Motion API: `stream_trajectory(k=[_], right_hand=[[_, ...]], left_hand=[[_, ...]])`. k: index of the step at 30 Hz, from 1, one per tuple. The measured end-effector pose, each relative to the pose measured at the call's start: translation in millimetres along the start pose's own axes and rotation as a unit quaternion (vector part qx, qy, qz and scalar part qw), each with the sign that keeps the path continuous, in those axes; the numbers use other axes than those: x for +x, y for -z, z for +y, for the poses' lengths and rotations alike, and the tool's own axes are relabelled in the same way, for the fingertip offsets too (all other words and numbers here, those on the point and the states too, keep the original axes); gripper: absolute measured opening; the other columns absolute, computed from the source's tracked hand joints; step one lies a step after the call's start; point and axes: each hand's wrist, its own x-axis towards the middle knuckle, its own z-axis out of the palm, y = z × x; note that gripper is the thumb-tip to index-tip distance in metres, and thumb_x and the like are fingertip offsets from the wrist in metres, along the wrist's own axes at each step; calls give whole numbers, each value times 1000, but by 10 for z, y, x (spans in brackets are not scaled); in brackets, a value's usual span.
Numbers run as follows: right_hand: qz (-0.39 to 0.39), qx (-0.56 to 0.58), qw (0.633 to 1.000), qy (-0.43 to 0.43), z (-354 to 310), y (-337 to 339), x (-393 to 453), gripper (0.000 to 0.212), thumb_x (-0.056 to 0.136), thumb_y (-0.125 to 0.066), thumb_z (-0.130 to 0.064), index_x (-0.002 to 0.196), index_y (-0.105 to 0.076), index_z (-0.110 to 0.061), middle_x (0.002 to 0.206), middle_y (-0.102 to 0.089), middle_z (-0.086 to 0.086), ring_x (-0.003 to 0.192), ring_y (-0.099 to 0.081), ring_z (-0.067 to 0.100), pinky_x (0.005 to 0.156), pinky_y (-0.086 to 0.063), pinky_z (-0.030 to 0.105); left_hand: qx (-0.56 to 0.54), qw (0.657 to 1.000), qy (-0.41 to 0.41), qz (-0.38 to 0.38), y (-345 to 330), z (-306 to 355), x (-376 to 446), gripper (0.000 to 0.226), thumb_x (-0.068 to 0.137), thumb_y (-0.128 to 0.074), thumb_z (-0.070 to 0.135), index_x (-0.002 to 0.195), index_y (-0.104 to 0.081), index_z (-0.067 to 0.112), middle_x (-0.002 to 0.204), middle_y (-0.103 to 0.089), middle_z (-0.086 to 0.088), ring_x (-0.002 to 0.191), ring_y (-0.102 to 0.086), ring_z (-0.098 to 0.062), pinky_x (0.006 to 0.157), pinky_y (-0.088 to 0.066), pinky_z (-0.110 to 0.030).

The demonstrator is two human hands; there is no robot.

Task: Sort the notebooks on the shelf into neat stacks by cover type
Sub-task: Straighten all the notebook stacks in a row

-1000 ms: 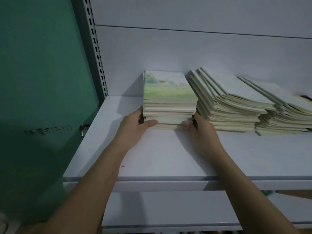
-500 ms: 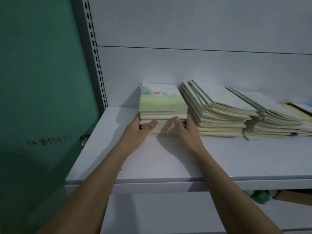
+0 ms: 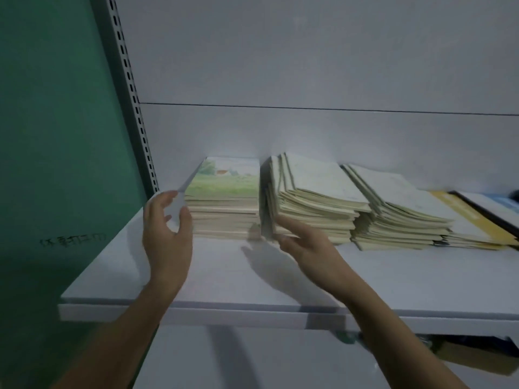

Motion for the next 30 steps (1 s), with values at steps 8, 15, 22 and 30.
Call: stream_trajectory(k=[8,15,22,30], right_hand=[[-44,-352,932,-78,-49,1355,345,88,84,-71,-39,152,-20,-21,158,-21,1,141,-29,18,110,-27,31],[-174,-422,888,-63,230,1326,542,52,95,-55,-30,138,-27,-24,124,-37,4,110,-50,35,90,-49,49],[-99,-159,972,-139,107,1452,476,75,93,-53,-52,153,-21,-19,155,-28,-1,132,-38,20,102,-34,31],[15,-110,971,-210,120,1304,687,65,94,-55,-38,147,-30,-12,144,-42,6,109,-45,19,82,-39,29]], left_hand=[[178,895,-105,-394,-1076,971,171,93,75,-75,47,151,-25,27,153,-30,8,139,-32,-12,114,-31,-38],[282,874,-27,-395,-1480,947,23,104,66,-77,52,150,-20,32,159,-15,-9,142,-28,-30,110,-34,-45],[257,898,-22,-357,-1441,1061,-10,88,70,-80,40,144,-34,33,149,-38,-1,127,-46,-23,103,-42,-39],[240,888,-25,-391,-1423,1061,150,91,78,-78,34,152,-25,23,156,-29,-3,139,-33,-19,99,-28,-23]])
